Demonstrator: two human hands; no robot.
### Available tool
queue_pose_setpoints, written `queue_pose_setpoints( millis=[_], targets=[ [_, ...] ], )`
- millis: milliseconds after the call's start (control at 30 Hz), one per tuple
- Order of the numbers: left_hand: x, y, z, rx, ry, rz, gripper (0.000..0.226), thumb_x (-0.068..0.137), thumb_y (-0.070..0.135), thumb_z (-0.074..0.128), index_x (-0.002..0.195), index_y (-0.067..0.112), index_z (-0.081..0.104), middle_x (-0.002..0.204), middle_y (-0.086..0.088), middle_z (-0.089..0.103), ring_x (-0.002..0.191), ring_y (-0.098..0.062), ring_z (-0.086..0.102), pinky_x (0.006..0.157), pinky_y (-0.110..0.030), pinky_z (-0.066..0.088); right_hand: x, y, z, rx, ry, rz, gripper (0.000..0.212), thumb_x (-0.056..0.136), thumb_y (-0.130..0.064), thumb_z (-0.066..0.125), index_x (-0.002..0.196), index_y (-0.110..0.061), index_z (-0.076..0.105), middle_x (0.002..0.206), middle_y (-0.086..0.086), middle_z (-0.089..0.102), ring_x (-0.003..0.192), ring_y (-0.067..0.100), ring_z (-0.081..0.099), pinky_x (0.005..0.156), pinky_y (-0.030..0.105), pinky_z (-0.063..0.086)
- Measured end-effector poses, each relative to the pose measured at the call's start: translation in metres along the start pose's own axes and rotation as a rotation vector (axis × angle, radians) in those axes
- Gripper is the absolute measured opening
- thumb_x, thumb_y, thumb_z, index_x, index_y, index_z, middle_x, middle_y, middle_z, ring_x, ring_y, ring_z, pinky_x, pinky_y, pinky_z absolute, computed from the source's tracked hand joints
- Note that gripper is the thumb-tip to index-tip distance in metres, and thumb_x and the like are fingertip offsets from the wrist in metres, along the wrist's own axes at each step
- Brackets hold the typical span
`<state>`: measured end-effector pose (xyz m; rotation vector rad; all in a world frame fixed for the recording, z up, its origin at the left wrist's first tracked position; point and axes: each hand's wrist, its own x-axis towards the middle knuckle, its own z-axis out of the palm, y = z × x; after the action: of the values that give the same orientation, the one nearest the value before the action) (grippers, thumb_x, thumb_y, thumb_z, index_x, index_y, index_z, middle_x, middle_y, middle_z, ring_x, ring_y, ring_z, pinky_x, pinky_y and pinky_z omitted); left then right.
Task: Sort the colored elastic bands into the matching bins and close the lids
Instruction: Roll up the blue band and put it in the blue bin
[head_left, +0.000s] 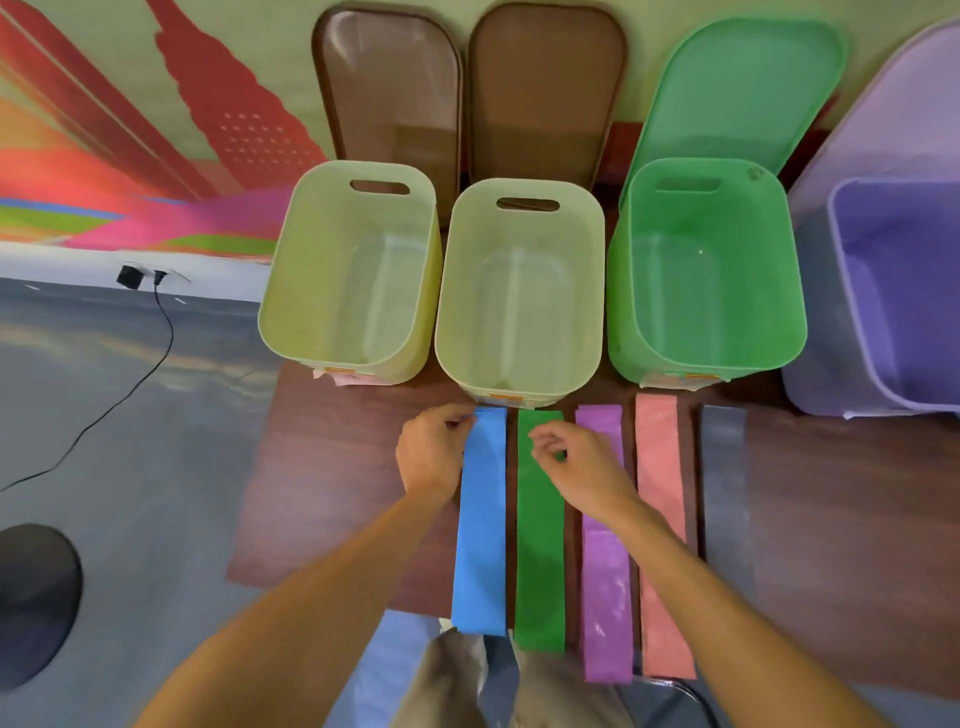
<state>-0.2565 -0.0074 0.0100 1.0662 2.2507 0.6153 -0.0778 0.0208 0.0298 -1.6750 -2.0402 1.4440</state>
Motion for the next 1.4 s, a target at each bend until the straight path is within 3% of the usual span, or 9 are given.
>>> queue_pose_setpoints(
  millis=[200, 367, 500, 600, 700, 833, 1033, 1233, 1400],
  targets=[
    [-0.004, -0.011, -0.018, -0.173, -0.079, 0.086, 0.006, 0.080, 0.013, 0.072, 0.083, 0.019, 0.071, 0.083, 0.007, 0.068, 0.077, -0.008, 0.064, 0.070, -0.022, 0.052, -0.002, -0.013, 0.016, -0.104, 0.107, -0.028, 0.027, 0.095, -0.017, 0.052, 0.119, -0.017, 0.063, 0.111, 0.001, 0.068, 0.096, 0.014, 0.063, 0.090, 0.031, 0.052],
    [-0.006, -0.017, -0.051, -0.269, -0.183, 0.016, 0.019, 0.081, 0.006, 0.067, 0.076, 0.024, 0.061, 0.082, 0.003, 0.067, 0.077, -0.009, 0.060, 0.061, -0.005, 0.044, 0.015, -0.030, 0.029, -0.418, 0.164, -0.124, 0.033, 0.096, -0.021, 0.046, 0.127, -0.022, 0.057, 0.122, 0.003, 0.064, 0.107, 0.027, 0.062, 0.083, 0.040, 0.052],
    [-0.004, -0.024, -0.073, -0.293, -0.196, 0.021, 0.020, 0.082, 0.005, 0.067, 0.077, 0.024, 0.062, 0.082, -0.003, 0.066, 0.069, -0.010, 0.058, 0.062, -0.013, 0.048, 0.031, -0.033, 0.046, -0.653, 0.117, -0.204, 0.041, 0.098, -0.022, 0.043, 0.139, -0.023, 0.044, 0.122, 0.008, 0.063, 0.104, 0.032, 0.063, 0.075, 0.041, 0.052],
    [-0.004, -0.031, -0.082, -0.288, -0.180, 0.016, 0.015, 0.083, 0.003, 0.066, 0.087, 0.018, 0.066, 0.083, -0.002, 0.066, 0.070, -0.010, 0.059, 0.060, -0.008, 0.049, 0.038, -0.032, 0.059, -0.710, 0.119, -0.195, 0.042, 0.099, -0.026, 0.041, 0.141, -0.020, 0.041, 0.122, 0.008, 0.062, 0.102, 0.031, 0.064, 0.073, 0.040, 0.053],
    [-0.004, -0.036, -0.086, -0.247, -0.181, 0.004, 0.016, 0.084, 0.007, 0.066, 0.097, 0.016, 0.069, 0.088, -0.002, 0.068, 0.077, -0.013, 0.064, 0.066, -0.012, 0.051, 0.037, -0.029, 0.066, -0.704, 0.214, -0.232, 0.037, 0.096, -0.021, 0.049, 0.132, -0.016, 0.053, 0.111, 0.009, 0.067, 0.090, 0.031, 0.068, 0.064, 0.038, 0.054],
    [-0.008, -0.038, -0.088, -0.248, -0.174, -0.032, 0.015, 0.084, 0.007, 0.065, 0.094, 0.018, 0.069, 0.089, -0.001, 0.070, 0.080, -0.015, 0.067, 0.069, -0.017, 0.052, 0.032, -0.027, 0.069, -0.688, 0.329, -0.277, 0.025, 0.077, -0.015, 0.075, 0.102, -0.015, 0.070, 0.087, 0.004, 0.070, 0.060, 0.025, 0.067, 0.043, 0.027, 0.048],
    [-0.014, -0.033, -0.093, -0.218, -0.149, -0.048, 0.016, 0.082, 0.007, 0.067, 0.081, 0.023, 0.066, 0.084, 0.002, 0.069, 0.077, -0.015, 0.066, 0.068, -0.020, 0.052, 0.029, -0.026, 0.074, -0.612, 0.397, -0.292, 0.006, 0.083, -0.016, 0.069, 0.079, -0.014, 0.066, 0.079, 0.003, 0.062, 0.050, 0.022, 0.058, 0.037, 0.026, 0.042],
    [-0.020, -0.018, -0.107, -0.185, -0.212, 0.049, 0.010, 0.078, 0.012, 0.073, 0.079, 0.019, 0.067, 0.082, 0.000, 0.070, 0.070, -0.007, 0.060, 0.057, -0.007, 0.046, -0.010, -0.035, 0.050, -0.528, 0.389, -0.427, 0.007, 0.089, -0.017, 0.058, 0.086, -0.011, 0.058, 0.091, 0.004, 0.054, 0.064, 0.017, 0.054, 0.045, 0.022, 0.035],
    [-0.030, 0.008, -0.132, -0.106, -0.434, 0.132, 0.010, 0.080, 0.011, 0.072, 0.088, 0.016, 0.068, 0.074, -0.004, 0.067, 0.060, -0.009, 0.058, 0.066, -0.020, 0.047, -0.045, -0.059, 0.010, -0.537, 0.276, -0.415, 0.009, 0.097, -0.020, 0.047, 0.098, -0.013, 0.052, 0.097, 0.003, 0.060, 0.088, 0.022, 0.056, 0.069, 0.034, 0.046]
  ],
)
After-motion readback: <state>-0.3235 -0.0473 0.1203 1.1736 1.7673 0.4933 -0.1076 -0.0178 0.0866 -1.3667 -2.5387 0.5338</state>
